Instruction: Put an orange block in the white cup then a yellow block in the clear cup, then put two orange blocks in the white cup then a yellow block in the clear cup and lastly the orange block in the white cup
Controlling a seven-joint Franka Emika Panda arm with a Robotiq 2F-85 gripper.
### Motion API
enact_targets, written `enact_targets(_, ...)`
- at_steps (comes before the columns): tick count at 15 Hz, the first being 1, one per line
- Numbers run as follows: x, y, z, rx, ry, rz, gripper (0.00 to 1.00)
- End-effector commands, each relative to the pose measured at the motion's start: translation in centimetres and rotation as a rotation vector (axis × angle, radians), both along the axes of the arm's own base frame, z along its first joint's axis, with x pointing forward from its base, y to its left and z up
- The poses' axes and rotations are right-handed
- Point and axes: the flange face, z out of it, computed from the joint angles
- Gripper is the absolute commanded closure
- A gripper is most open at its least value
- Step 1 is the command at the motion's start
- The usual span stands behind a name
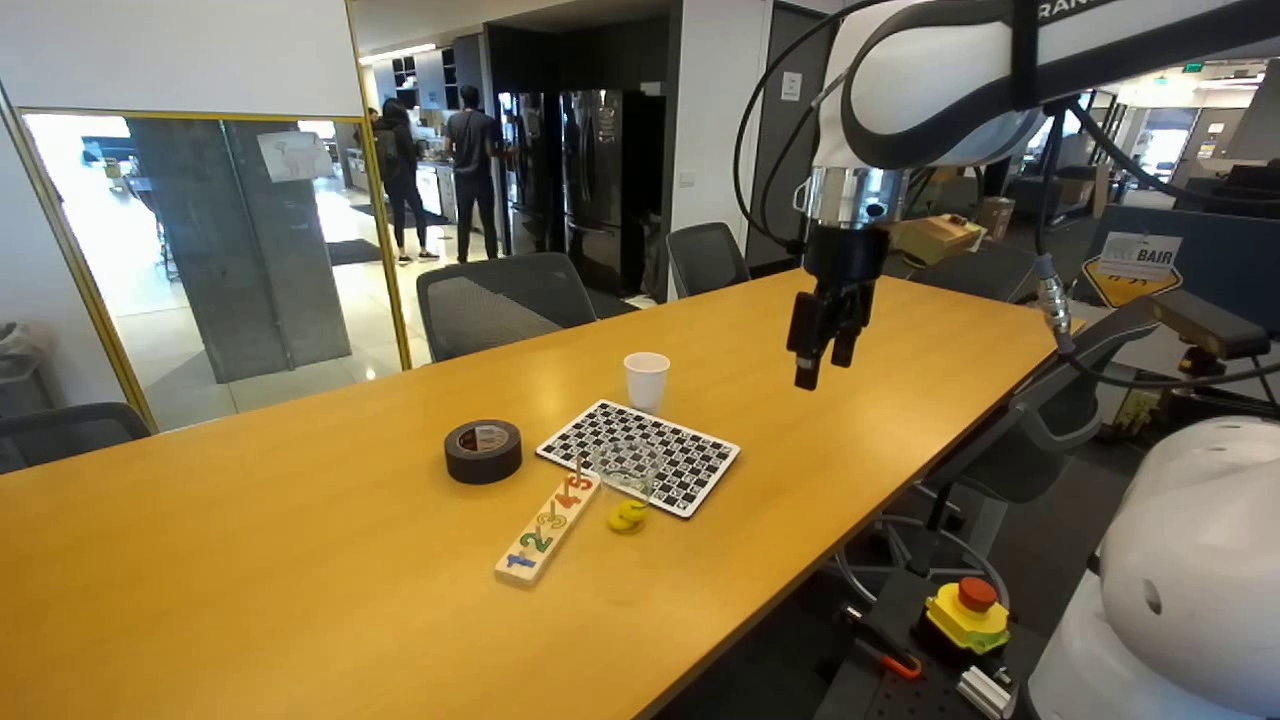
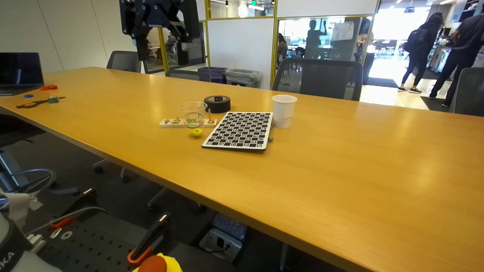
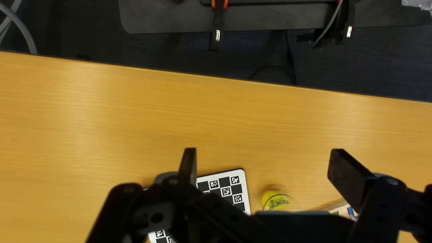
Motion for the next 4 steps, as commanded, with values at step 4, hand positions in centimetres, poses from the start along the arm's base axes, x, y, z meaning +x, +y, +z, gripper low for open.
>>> enact_targets(4, -0.15, -0.01, -0.03, -0.001, 0.004, 0.000, 0.00)
